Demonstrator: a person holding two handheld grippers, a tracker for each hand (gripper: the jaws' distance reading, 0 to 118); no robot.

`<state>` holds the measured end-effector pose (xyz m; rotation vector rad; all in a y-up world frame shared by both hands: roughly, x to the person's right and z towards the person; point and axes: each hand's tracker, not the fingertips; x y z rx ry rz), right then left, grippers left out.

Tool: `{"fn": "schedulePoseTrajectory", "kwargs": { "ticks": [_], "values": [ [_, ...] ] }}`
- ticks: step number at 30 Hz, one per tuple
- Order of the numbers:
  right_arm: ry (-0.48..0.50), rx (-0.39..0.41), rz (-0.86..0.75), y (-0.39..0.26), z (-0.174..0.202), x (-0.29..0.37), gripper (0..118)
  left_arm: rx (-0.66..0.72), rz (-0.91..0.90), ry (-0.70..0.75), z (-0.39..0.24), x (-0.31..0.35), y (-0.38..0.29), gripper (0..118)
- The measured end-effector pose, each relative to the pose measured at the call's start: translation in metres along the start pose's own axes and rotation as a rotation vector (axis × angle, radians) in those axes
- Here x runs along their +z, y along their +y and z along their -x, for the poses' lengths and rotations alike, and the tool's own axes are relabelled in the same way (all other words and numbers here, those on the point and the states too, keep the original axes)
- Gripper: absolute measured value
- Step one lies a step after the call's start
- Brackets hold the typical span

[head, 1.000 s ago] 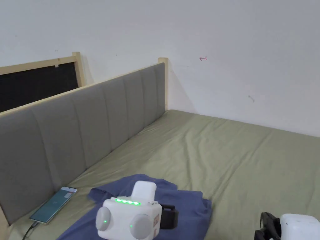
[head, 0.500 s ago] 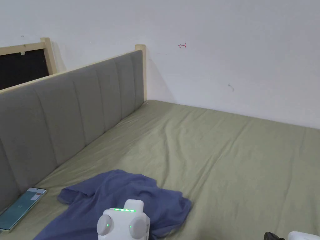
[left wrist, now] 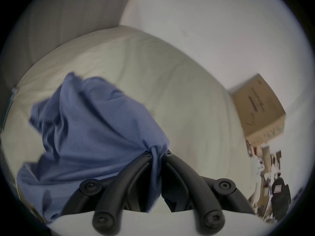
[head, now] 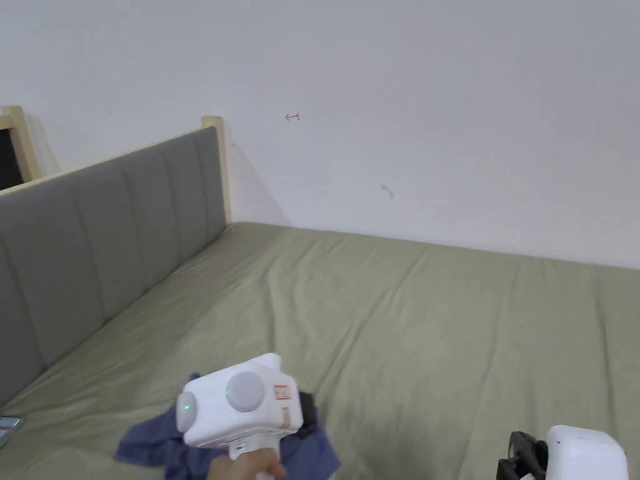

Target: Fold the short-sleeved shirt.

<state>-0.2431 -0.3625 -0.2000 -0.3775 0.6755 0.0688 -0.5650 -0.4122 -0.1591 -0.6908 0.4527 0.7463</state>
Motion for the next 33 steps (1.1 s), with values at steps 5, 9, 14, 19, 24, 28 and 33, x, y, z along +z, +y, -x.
{"fn": "schedulePoseTrajectory", "kwargs": {
  "ticks": [5,9,14,19,24,28,33],
  "values": [
    [-0.108,-0.061,-0.046,0.014,-0.048,0.03,0,-0.184,0.035,-0.283,-0.153,-0.011,-0.021,5],
    [-0.264,-0.051,-0.069,0.011,-0.092,0.064,0,-0.257,0.131,-0.503,-0.252,-0.02,-0.071,5],
    [-0.384,-0.126,-0.017,-0.01,-0.146,0.089,0,-0.306,0.324,-0.444,-0.285,-0.078,-0.159,6],
    [-0.424,-0.18,0.034,-0.033,-0.172,0.095,0,-0.358,0.419,-0.329,-0.27,-0.11,-0.201,55],
    [-0.397,-0.174,0.076,-0.039,-0.166,0.084,0,-0.364,0.342,-0.344,-0.248,-0.081,-0.167,109],
    [-0.319,-0.145,0.081,-0.038,-0.147,0.072,0,-0.379,0.208,-0.291,-0.202,-0.046,-0.144,52],
    [-0.253,-0.11,0.116,-0.045,-0.12,0.05,0,-0.395,0.176,-0.04,-0.126,-0.04,-0.133,0]
  ]
}}
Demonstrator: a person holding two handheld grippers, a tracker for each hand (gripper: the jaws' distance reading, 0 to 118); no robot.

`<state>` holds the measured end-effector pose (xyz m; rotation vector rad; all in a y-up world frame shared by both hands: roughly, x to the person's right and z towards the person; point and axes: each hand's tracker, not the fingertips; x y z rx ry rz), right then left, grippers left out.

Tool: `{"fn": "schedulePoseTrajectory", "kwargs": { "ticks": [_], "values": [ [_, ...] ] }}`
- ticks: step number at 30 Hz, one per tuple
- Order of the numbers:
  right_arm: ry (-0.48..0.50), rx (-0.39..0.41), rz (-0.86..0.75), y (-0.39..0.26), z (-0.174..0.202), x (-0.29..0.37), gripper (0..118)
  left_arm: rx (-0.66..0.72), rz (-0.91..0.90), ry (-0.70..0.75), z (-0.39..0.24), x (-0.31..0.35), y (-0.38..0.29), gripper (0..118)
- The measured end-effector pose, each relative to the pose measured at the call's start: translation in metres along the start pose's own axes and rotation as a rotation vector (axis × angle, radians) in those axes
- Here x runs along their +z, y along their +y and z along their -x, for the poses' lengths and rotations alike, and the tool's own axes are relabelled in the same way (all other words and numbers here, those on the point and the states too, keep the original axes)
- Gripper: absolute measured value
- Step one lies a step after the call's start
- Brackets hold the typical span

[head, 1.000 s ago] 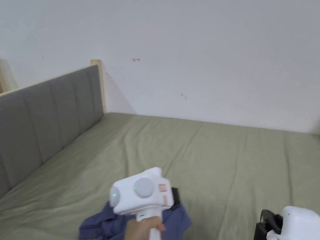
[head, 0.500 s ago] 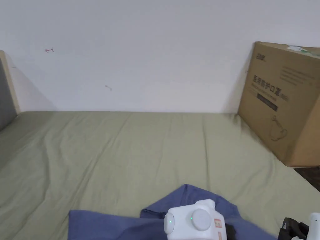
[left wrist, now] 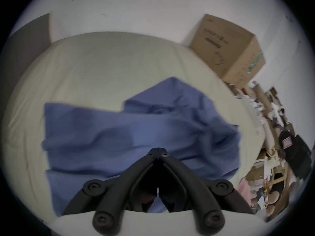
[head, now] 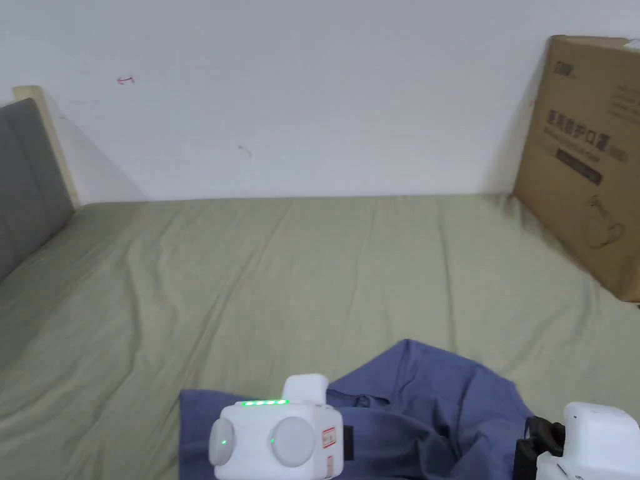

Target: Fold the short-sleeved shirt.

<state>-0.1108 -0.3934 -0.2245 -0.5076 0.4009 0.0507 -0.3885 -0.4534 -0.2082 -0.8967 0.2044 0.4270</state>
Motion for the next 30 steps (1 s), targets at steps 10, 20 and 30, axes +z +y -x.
{"fn": "schedulePoseTrajectory", "kwargs": {
  "ticks": [10,20,30],
  "values": [
    [0.069,0.05,0.034,0.012,0.032,-0.037,0,0.189,-0.013,0.221,0.158,0.013,0.049,100],
    [0.061,0.087,0.146,-0.003,0.037,-0.077,0,0.271,0.162,0.351,0.199,-0.096,0.095,87],
    [0.185,0.07,0.157,0.042,0.007,-0.114,0,0.169,-0.004,0.31,0.179,-0.036,0.081,3]
  ]
}}
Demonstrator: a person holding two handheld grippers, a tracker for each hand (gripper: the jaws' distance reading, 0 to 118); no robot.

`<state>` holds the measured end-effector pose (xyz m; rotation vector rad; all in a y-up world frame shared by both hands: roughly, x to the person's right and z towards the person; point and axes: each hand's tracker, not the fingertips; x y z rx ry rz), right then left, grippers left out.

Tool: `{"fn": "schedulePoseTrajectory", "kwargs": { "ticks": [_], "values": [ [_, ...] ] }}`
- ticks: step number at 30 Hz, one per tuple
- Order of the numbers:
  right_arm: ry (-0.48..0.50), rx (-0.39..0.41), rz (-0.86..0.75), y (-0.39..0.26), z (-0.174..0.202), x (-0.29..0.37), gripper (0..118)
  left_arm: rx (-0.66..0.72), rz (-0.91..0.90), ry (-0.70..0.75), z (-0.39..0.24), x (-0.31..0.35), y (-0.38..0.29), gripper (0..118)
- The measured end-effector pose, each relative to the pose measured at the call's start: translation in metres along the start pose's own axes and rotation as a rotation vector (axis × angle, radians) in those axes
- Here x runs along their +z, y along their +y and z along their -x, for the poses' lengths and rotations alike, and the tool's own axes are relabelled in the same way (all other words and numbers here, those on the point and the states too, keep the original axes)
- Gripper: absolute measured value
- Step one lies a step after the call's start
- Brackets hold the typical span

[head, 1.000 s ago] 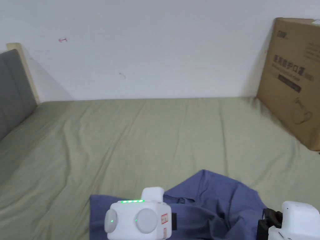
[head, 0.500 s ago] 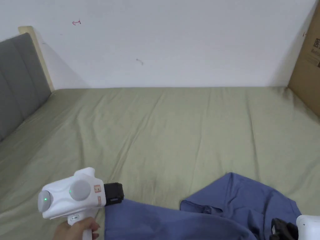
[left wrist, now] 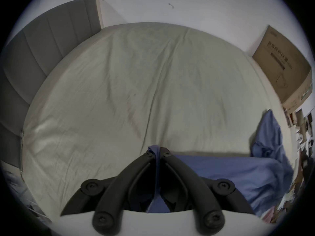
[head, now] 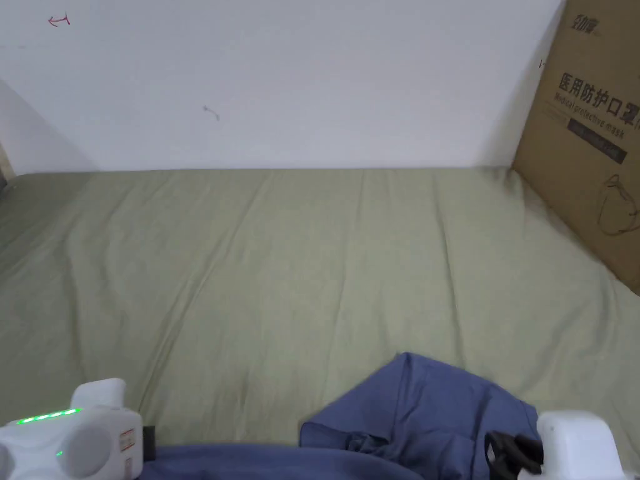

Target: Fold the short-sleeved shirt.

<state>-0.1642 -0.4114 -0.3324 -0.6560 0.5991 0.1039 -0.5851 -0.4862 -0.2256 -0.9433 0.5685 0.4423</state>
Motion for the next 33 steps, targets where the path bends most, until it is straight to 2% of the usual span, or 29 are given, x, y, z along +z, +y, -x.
{"fn": "schedulePoseTrajectory", "kwargs": {
  "ticks": [2,3,4,5,6,7,9,11,13,15,16,17,18,19,20,23,26,30,31,33],
  "values": [
    [0.079,0.037,0.027,0.032,-0.011,-0.025,1,0.044,-0.013,-0.051,0.007,0.013,0.003,3],
    [0.092,0.067,0.009,0.046,-0.015,-0.04,10,0.044,-0.039,-0.054,0.009,0.02,0.005,3],
    [0.103,0.095,0.009,0.059,-0.015,-0.062,34,0.036,-0.049,-0.056,0.008,0.027,0.007,3],
    [0.079,0.16,0.08,0.07,-0.017,-0.083,78,0.024,-0.067,-0.062,0.008,0.034,0.008,3],
    [0.062,0.2,0.159,0.083,-0.016,-0.113,93,0.009,-0.085,-0.066,0.007,0.04,0.008,3],
    [0.084,0.243,0.243,0.09,-0.018,-0.147,93,-0.013,-0.086,-0.07,0.005,0.045,0.008,3],
    [0.093,0.226,0.277,0.094,-0.023,-0.198,92,-0.045,-0.089,-0.07,0.003,0.05,0.009,3],
    [0.011,0.182,0.425,0.096,-0.025,-0.246,91,-0.047,-0.086,-0.071,0.004,0.053,0.008,3],
    [0.05,0.139,0.47,0.086,-0.03,-0.276,91,-0.036,-0.088,-0.078,0.007,0.053,0.008,3],
    [0.09,0.049,0.54,0.074,-0.034,-0.292,83,-0.027,-0.077,-0.076,0.009,0.049,0.008,3],
    [0.049,0.045,0.478,0.078,-0.033,-0.284,82,-0.028,-0.071,-0.073,0.009,0.049,0.008,3],
    [0.065,0.058,0.469,0.085,-0.033,-0.278,72,-0.031,-0.07,-0.073,0.009,0.049,0.007,3],
    [0.066,0.093,0.489,0.088,-0.032,-0.273,56,-0.041,-0.058,-0.069,0.009,0.049,0.007,3],
    [0.065,0.144,0.497,0.092,-0.033,-0.268,31,-0.056,-0.058,-0.061,0.007,0.051,0.007,3],
    [0.057,0.139,0.491,0.093,-0.035,-0.267,3,-0.07,-0.066,-0.056,0.005,0.054,0.007,3],
    [0.062,0.045,0.506,0.092,-0.04,-0.262,3,-0.06,-0.084,-0.07,0.005,0.064,0.01,3],
    [0.058,-0.048,0.426,0.104,-0.047,-0.236,3,-0.065,-0.105,-0.076,0.007,0.083,0.013,3],
    [0.022,-0.022,0.279,0.147,-0.06,-0.171,3,-0.081,-0.195,-0.022,0.015,0.124,0.025,3],
    [-0.002,-0.039,0.231,0.161,-0.067,-0.15,3,-0.081,-0.213,-0.018,0.019,0.136,0.029,3],
    [0.011,-0.077,0.169,0.186,-0.08,-0.11,3,-0.073,-0.273,-0.013,0.025,0.162,0.038,3]
  ]
}}
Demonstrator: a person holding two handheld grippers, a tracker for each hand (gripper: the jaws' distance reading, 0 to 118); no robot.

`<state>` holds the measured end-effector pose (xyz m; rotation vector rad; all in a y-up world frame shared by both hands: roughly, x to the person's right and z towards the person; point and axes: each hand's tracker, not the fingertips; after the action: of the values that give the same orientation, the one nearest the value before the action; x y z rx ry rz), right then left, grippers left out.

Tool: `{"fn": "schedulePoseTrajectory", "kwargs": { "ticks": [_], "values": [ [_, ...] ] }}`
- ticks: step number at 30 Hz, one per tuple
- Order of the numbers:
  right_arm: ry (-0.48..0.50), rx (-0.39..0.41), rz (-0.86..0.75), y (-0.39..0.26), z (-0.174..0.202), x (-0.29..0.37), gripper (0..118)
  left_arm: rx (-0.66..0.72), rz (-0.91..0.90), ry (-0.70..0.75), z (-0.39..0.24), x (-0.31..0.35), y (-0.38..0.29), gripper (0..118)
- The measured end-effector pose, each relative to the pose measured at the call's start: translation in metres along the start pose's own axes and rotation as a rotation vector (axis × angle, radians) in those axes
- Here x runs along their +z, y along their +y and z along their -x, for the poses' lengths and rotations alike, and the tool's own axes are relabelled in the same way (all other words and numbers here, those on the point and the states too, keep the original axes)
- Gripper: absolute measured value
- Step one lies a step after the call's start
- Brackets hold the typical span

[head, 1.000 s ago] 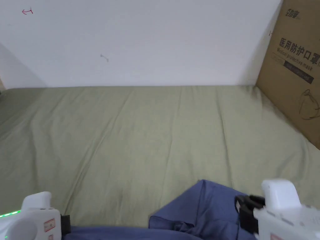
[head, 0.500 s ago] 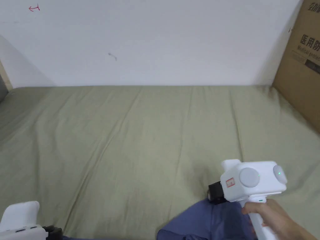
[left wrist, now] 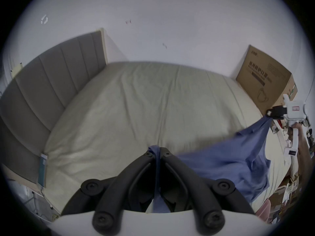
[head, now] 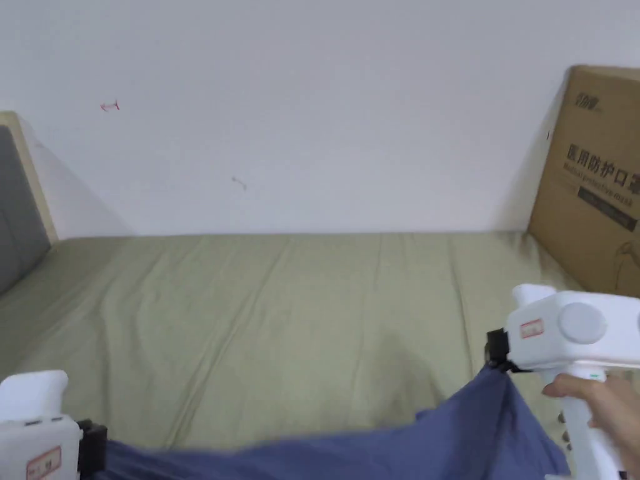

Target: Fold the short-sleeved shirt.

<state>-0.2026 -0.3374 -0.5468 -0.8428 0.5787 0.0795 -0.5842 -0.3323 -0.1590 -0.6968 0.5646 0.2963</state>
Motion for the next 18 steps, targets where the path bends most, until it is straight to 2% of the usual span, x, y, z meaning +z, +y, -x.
{"fn": "schedulePoseTrajectory", "kwargs": {
  "ticks": [4,8,10,13,18],
  "values": [
    [-0.053,-0.008,-0.15,0.03,-0.015,0.094,3,-0.044,-0.108,0.024,0.004,0.048,0.029,3],
    [-0.028,-0.061,-0.276,0.05,-0.02,0.183,3,-0.043,-0.204,0.006,0.006,0.095,0.057,3],
    [-0.023,-0.044,-0.344,0.058,-0.012,0.223,3,-0.077,-0.248,0.0,0.002,0.117,0.074,3],
    [-0.048,-0.019,-0.388,0.071,0.001,0.26,3,-0.107,-0.333,0.023,-0.007,0.145,0.1,3],
    [-0.05,-0.065,-0.448,0.1,0.018,0.285,3,-0.102,-0.384,0.04,-0.012,0.156,0.159,3]
  ]
}}
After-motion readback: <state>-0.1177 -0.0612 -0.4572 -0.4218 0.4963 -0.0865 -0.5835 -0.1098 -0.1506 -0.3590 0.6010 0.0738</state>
